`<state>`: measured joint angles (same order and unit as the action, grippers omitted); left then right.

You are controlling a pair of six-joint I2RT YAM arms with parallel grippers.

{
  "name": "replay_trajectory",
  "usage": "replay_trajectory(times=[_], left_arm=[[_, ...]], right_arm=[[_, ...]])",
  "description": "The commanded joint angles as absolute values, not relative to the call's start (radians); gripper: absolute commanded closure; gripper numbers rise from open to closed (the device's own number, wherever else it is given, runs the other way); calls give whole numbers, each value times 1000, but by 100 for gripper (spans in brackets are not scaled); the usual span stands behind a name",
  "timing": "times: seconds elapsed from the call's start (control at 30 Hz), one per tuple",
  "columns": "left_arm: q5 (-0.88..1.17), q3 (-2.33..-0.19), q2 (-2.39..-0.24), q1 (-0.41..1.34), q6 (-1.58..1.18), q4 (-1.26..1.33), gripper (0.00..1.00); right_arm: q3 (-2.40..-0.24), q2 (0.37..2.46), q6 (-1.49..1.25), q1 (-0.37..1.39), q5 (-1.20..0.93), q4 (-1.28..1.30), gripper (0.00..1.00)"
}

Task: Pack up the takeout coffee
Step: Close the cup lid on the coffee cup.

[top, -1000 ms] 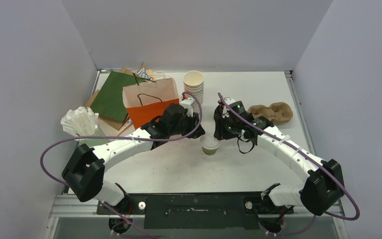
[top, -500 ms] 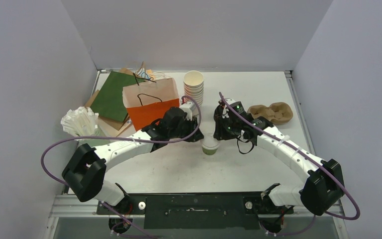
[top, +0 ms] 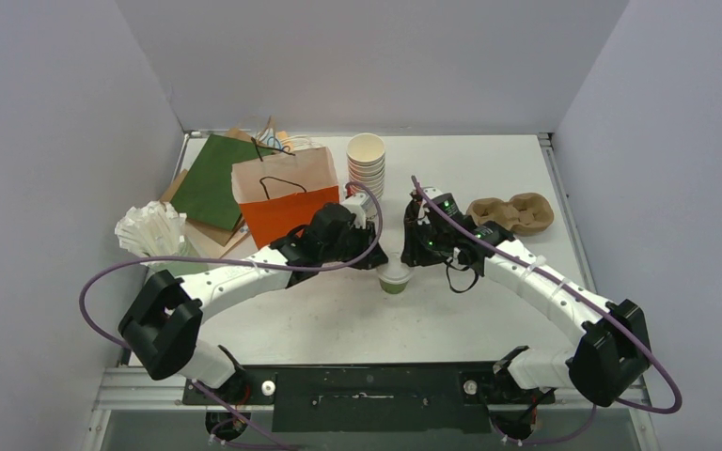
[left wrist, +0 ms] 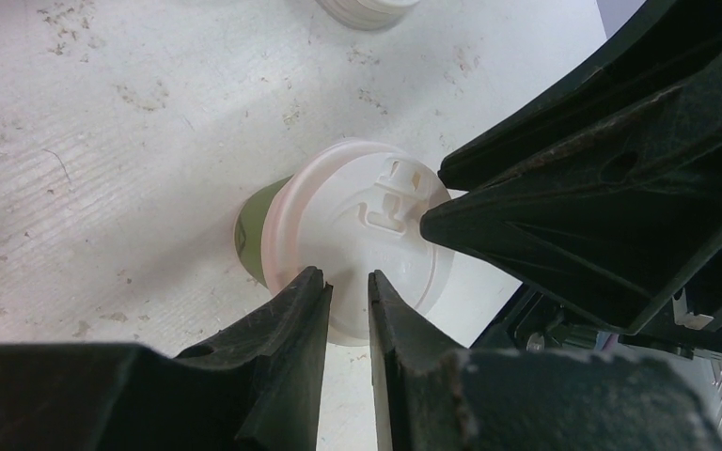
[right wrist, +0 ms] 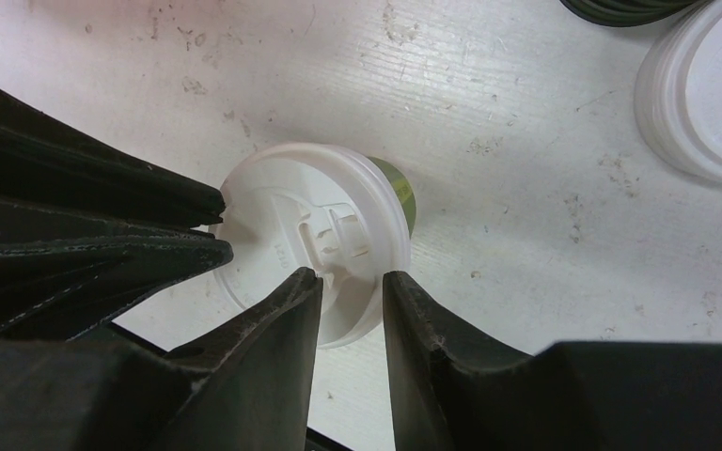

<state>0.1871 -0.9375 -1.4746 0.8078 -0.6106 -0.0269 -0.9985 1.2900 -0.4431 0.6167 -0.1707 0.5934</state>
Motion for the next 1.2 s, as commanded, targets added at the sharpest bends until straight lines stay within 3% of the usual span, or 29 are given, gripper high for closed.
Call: replay_trajectory(times=[0.0, 0.5, 0.67, 1.17], left_arm=[[151, -961, -1468, 822, -600, -50, 78], [55, -1003, -1409, 853, -583, -137, 71], [64, -1002, -1435, 856, -589, -127, 76], [52, -1010, -1474, 860, -591, -125, 79]], right_arm=[[-1001, 1262, -462, 626, -127, 590, 67], [-1034, 1236, -503, 690, -39, 613, 65], [-1026, 1247, -520, 707, -21, 610, 66], [-1009, 1253, -540, 707, -3, 609, 70]])
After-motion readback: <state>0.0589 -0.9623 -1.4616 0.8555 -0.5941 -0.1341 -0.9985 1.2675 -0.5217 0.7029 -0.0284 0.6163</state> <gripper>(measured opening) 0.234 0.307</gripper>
